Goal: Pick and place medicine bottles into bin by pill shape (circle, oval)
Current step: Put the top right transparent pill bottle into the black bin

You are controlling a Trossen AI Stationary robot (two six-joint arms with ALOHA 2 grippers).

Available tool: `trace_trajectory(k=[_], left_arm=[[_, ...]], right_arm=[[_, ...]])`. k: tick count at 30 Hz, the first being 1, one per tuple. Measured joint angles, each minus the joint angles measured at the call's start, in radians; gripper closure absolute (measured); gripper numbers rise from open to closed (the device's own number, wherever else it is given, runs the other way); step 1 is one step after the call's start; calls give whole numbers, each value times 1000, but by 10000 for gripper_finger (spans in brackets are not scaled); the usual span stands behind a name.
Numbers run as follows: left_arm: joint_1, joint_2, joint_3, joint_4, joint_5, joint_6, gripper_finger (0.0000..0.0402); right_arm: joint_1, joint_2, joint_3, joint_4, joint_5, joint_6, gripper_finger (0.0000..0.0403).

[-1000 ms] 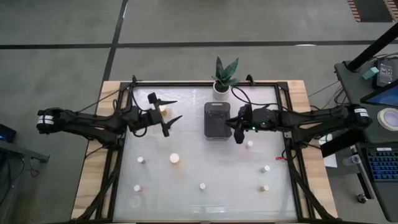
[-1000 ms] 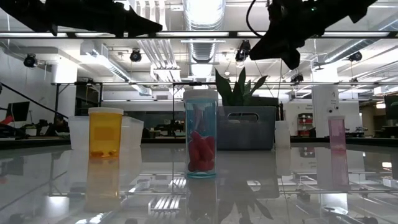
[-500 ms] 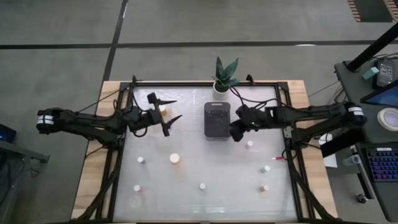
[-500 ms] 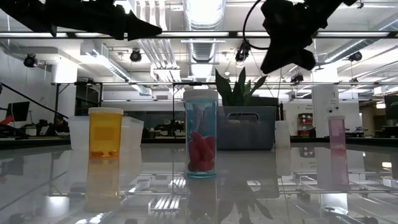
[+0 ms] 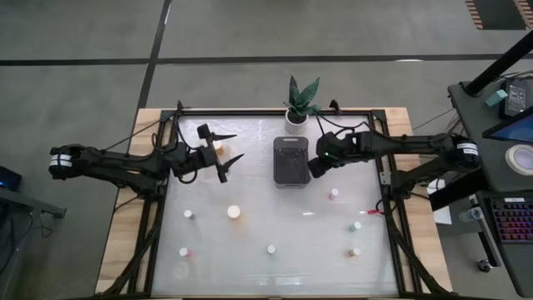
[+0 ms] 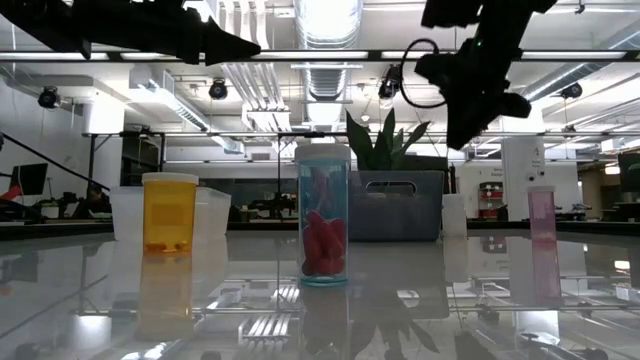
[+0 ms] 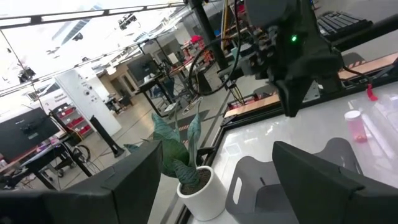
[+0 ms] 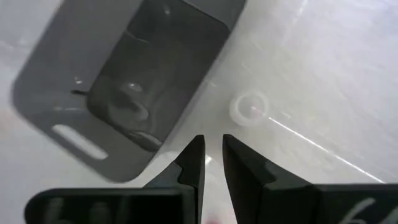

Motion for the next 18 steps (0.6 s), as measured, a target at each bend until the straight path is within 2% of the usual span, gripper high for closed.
trace_trajectory(k=[4, 13, 18], left_arm=[[0, 0, 0, 0, 0, 0, 116], [0, 0, 0, 0, 0, 0, 116], [0, 0, 0, 0, 0, 0, 116]], right_arm=[[-39, 33, 0, -1, -19, -2, 335], [-103, 115, -1, -2, -17, -23, 231], [-116, 169, -2, 14, -16, -50, 194]])
